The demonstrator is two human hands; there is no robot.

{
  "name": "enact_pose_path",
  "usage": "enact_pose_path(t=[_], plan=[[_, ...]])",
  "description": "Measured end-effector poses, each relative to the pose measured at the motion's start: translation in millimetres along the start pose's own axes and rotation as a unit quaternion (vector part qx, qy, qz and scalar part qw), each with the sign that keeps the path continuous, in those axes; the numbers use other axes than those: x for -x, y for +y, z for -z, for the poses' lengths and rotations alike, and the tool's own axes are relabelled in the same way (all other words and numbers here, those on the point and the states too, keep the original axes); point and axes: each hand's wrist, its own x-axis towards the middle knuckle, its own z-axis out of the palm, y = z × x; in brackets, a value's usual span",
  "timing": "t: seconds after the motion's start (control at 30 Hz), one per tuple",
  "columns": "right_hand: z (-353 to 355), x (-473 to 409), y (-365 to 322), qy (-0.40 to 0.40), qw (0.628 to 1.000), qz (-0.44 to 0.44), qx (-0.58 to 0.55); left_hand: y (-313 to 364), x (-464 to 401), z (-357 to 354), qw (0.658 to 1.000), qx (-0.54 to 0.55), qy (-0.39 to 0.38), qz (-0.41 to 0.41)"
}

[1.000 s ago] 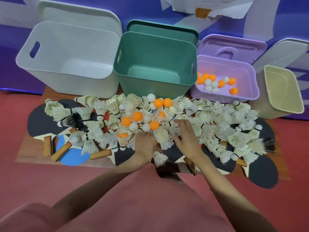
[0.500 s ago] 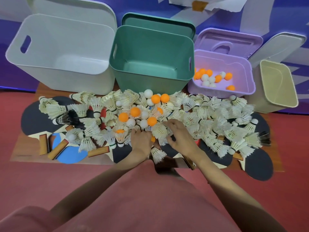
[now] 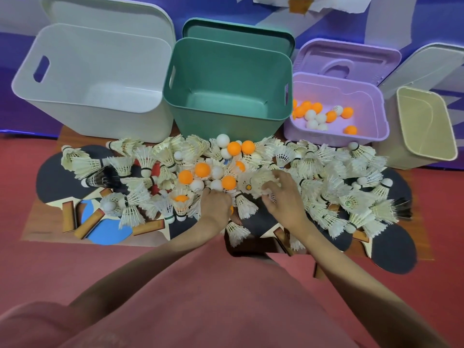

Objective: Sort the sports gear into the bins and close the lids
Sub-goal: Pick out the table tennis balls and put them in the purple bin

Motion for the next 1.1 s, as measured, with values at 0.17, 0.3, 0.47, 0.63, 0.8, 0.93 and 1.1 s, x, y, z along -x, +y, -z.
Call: enact_pose_path(t=[0.17,0.3,0.47,0.63,0.8,0.93,1.1], plan=[[4.6,10.7,15.5,0.04,0.996,-0.073,0.03,14.4,-11.0,1.1,0.998,-0.019,-0.043,0.04],[4.6,8.6,14.2,0.033,0.99,-0.131,0.05,17.1,-13.8,-1.0,0.998,-0.021,-0.052,0.033],[-1.5,-0.9,7.7,-0.005,0.978,-0.205,0.022,7.5,-10.5,3.4,0.996,0.083,-0.029,0.021],[1.8,-7.6,-18.5,0.048,0.989,-0.136,-0.04,-22.5,9.3,25.3,0.971,0.217,0.103,0.008],[-14.7,-28.4,-46.8,-0.101,0.992,0.044,-0.057,-58.6,23.2,36.1,0.939,0.294,0.16,0.08],[-37.1,-49.4,-63.7,-0.173,0.977,0.114,0.05,-77.6,29.5,35.3,0.914,0.337,0.182,0.13],[-43.6,-67.3,-70.1,-0.2,0.955,0.11,0.188,-101.5,33.8,31.0,0.902,0.348,0.199,0.16]])
